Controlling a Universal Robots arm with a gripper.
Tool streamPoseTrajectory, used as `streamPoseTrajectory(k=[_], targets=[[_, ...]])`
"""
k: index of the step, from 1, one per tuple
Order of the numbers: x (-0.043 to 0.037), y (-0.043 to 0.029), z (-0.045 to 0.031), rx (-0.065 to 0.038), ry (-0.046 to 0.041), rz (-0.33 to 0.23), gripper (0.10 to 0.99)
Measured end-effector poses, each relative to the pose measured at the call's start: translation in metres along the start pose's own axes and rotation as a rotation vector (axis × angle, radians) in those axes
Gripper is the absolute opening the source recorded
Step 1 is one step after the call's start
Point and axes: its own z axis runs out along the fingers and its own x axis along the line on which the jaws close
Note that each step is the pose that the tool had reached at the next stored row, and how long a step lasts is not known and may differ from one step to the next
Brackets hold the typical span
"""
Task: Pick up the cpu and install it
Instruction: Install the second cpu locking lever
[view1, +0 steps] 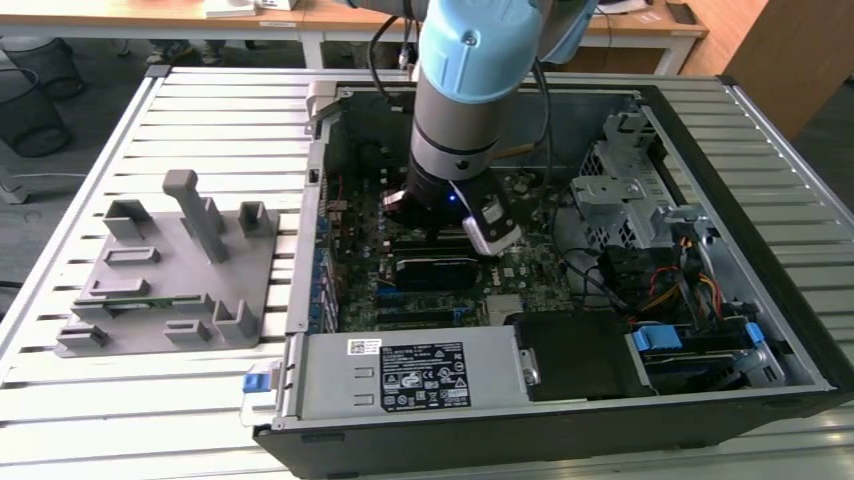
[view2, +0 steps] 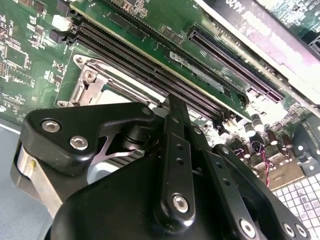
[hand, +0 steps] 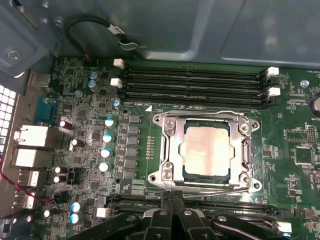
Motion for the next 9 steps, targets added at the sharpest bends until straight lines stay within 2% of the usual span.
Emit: streamPoseTrajectory(k=[4, 9], targets=[[0.0007, -0.0020, 0.0016, -0.007, -0.0003, 0.000, 0.106], [0.0016, -0.0060, 0.0024, -0.027, -0.0014, -0.001, 0.106]])
